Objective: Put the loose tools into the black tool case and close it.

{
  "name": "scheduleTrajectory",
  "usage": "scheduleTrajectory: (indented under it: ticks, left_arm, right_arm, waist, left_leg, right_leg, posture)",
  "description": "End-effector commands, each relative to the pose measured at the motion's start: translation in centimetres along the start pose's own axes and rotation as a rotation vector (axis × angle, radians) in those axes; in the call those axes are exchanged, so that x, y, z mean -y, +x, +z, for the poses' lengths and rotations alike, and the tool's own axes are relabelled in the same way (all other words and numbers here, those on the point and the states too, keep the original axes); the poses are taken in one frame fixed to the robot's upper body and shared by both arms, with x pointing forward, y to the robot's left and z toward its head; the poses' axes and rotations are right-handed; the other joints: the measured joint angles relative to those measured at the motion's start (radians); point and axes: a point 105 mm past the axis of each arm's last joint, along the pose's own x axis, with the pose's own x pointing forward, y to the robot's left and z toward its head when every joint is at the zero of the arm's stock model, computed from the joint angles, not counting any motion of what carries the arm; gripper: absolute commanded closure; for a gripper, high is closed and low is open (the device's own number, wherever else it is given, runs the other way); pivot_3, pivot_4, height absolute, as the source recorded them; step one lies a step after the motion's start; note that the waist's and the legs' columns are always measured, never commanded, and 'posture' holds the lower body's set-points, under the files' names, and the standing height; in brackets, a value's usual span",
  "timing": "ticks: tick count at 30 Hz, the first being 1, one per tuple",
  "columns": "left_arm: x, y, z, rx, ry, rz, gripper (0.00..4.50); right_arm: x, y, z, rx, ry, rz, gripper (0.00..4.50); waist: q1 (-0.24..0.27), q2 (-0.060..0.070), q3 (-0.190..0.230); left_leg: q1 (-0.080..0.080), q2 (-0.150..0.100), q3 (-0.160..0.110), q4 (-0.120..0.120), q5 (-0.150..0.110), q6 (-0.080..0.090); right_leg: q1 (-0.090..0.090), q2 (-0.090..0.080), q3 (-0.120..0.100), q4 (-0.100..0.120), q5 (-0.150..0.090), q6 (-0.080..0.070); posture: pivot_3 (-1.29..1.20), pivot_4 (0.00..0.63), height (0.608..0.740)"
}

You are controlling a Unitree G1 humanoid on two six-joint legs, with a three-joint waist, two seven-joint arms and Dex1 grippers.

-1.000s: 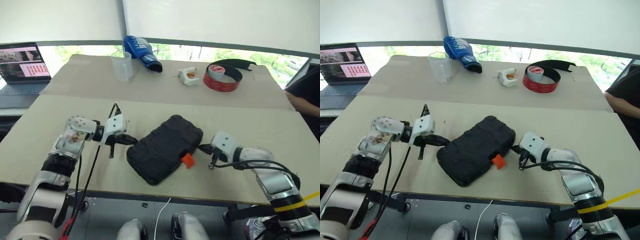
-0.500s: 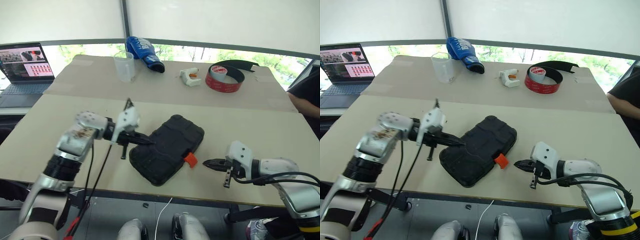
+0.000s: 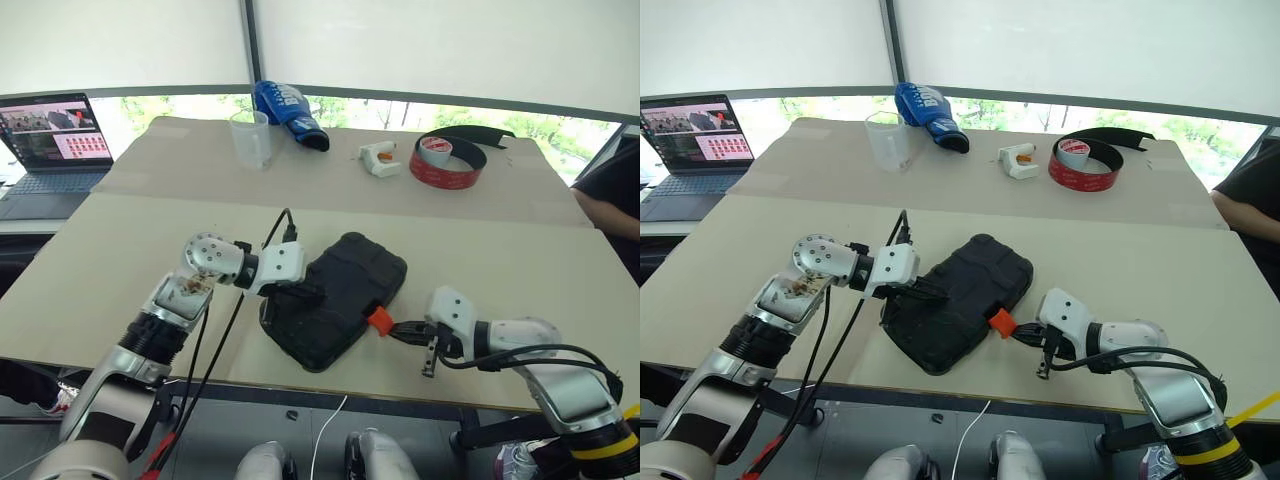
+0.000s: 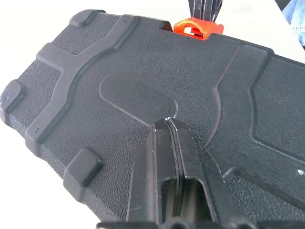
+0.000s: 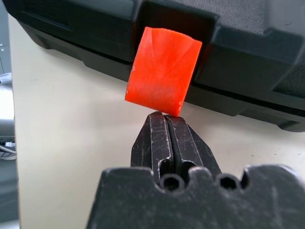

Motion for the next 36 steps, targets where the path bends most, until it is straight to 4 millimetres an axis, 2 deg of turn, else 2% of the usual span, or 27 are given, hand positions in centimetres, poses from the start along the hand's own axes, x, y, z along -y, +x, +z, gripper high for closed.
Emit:
scheduleTrajectory:
  ticks: [1, 5, 8, 12, 17, 22, 33, 36]
  left_arm:
    - [1.1, 0.6, -2.2, -0.084, -0.066, -0.035, 4.48]
    - [0.8, 0.4, -2.2, -0.086, -0.063, -0.027, 4.48]
    - [0.6, 0.4, -2.3, -0.086, -0.062, -0.02, 4.48]
    - [0.4, 0.5, -2.2, -0.083, -0.057, -0.016, 4.48]
    - [0.2, 0.6, -2.0, -0.079, -0.053, -0.009, 4.48]
    - [0.1, 0.5, -1.9, -0.078, -0.052, -0.003, 4.48]
    - [0.2, 0.4, -2.0, -0.071, -0.06, 0.011, 4.48]
    - [0.3, 0.6, -2.0, -0.072, -0.054, 0.008, 4.48]
  right_arm:
    - [0.2, -2.1, 1.0, 0.0, -0.044, 0.018, 4.5]
    - [0.3, -4.0, 1.9, 0.015, -0.033, 0.036, 4.5]
    - [0.3, -4.4, 3.2, 0.061, -0.017, 0.043, 4.5]
    - [-0.2, -2.9, 3.5, 0.071, -0.011, 0.051, 4.5]
    - [-0.9, -0.4, 2.1, 0.045, 0.009, 0.059, 4.5]
    - [-0.2, 1.3, 1.5, 0.046, 0.033, 0.013, 4.5]
    - [0.3, 0.9, 1.8, 0.063, 0.034, -0.03, 4.5]
    - [0.4, 1.1, 2.5, 0.096, 0.044, -0.047, 4.5]
  waist:
    - [0.001, 0.0, 0.0]
    - [0.001, 0.0, 0.0]
    - [0.0, 0.0, -0.001]
    - [0.001, -0.001, -0.001]
    - [0.002, -0.002, -0.003]
    - [0.001, -0.002, -0.003]
    - [0.0, -0.002, -0.003]
    - [-0.001, -0.002, -0.003]
  left_leg:
    - [0.0, 0.0, 0.0, 0.0, 0.0, 0.0]
    - [-0.001, 0.0, 0.0, 0.0, -0.001, 0.001]
    - [0.0, 0.0, 0.0, 0.0, -0.001, 0.001]
    - [0.0, 0.001, -0.001, 0.0, -0.001, 0.001]
    - [-0.001, 0.0, -0.001, 0.0, -0.001, 0.002]
    - [-0.001, 0.0, -0.001, 0.0, -0.001, 0.002]
    - [-0.001, 0.0, 0.0, 0.0, -0.001, 0.002]
    - [-0.001, 0.0, 0.0, 0.0, -0.001, 0.002]
  right_leg:
    - [0.0, 0.0, 0.0, 0.0, 0.0, 0.0]
    - [0.0, 0.0, 0.0, -0.001, 0.0, 0.0]
    - [0.0, 0.0, 0.0, 0.0, 0.0, 0.0]
    - [0.0, 0.0, 0.001, 0.0, 0.0, 0.0]
    - [0.0, 0.0, 0.004, -0.001, 0.0, 0.0]
    - [-0.001, 0.0, 0.004, 0.0, 0.0, 0.0]
    - [-0.001, 0.0, 0.005, -0.001, 0.0, 0.0]
    - [-0.001, 0.0, 0.005, -0.001, 0.0, 0.0]
  posture:
    - [0.0, 0.15, 0.73]
    - [0.0, 0.15, 0.73]
    - [0.0, 0.15, 0.73]
    - [0.0, 0.15, 0.73]
    - [0.0, 0.15, 0.73]
    - [0.0, 0.15, 0.73]
    - [0.0, 0.15, 0.73]
    - [0.0, 0.15, 0.73]
